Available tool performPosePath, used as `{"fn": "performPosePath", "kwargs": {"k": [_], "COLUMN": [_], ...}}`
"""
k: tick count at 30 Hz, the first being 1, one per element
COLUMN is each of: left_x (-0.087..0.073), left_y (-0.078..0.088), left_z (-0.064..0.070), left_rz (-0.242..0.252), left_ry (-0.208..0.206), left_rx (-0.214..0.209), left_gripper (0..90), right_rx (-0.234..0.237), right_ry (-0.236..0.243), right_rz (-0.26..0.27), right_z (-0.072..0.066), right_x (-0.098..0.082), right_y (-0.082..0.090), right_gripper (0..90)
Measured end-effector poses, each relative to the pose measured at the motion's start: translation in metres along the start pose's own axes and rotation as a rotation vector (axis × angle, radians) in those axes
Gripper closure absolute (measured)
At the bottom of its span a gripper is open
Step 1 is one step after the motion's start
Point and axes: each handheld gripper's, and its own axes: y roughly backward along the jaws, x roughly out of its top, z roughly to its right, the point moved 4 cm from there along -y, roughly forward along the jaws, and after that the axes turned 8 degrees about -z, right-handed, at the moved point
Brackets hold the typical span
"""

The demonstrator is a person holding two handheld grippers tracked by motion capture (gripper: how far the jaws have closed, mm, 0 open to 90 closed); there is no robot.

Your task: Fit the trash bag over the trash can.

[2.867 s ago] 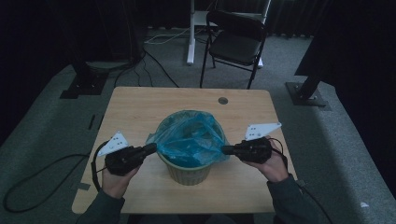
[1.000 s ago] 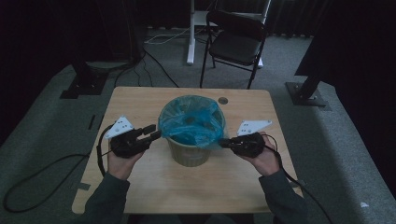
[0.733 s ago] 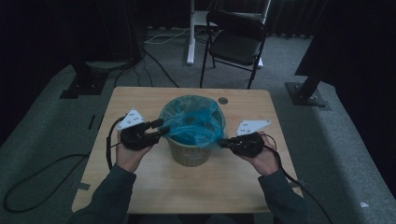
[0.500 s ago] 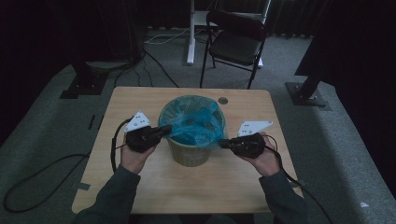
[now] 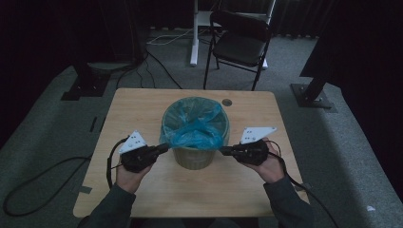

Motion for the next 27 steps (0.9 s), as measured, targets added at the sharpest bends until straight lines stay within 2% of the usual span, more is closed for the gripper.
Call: {"fn": "performPosePath", "kwargs": {"k": [6,8,9,10,11,13,14,16,17,23,27], "left_x": [-0.003,-0.001,-0.001,-0.001,0.003,0.004,0.007,0.007,0.012,0.025,0.035], "left_y": [-0.005,-0.002,-0.002,-0.002,0.005,0.007,0.012,0.012,0.018,0.027,0.027], "left_z": [0.001,0.001,0.001,0.001,-0.001,-0.001,-0.003,-0.003,-0.003,-0.002,-0.003], "left_rz": [-0.015,-0.006,-0.006,-0.006,0.011,0.017,0.037,0.037,0.050,0.082,0.089], "left_ry": [-0.004,-0.004,-0.004,-0.004,-0.003,-0.003,0.002,0.002,0.011,0.004,0.000], "left_rx": [0.008,0.016,0.016,0.016,0.029,0.028,0.028,0.028,0.019,0.012,0.010], "left_gripper": [89.6,83.6,79.6,79.6,69.0,66.2,61.9,60.5,57.6,54.6,52.6], "right_rx": [-0.002,-0.010,-0.010,-0.012,-0.011,-0.012,-0.014,-0.014,-0.012,-0.010,-0.014], "right_ry": [0.000,-0.017,-0.017,-0.025,-0.037,-0.041,-0.049,-0.051,-0.052,-0.045,-0.055], "right_rz": [0.001,0.039,0.039,0.049,0.073,0.079,0.089,0.093,0.101,0.117,0.138], "right_z": [0.000,0.002,0.002,0.003,0.006,0.007,0.009,0.010,0.010,0.010,0.012], "right_x": [0.000,0.002,0.002,0.002,0.003,0.004,0.005,0.006,0.008,0.016,0.023], "right_y": [-0.001,0.008,0.008,0.010,0.017,0.019,0.021,0.022,0.023,0.025,0.026], "right_gripper": [89.2,80.1,80.1,80.1,74.9,73.7,71.4,70.9,69.7,67.0,65.9]}}
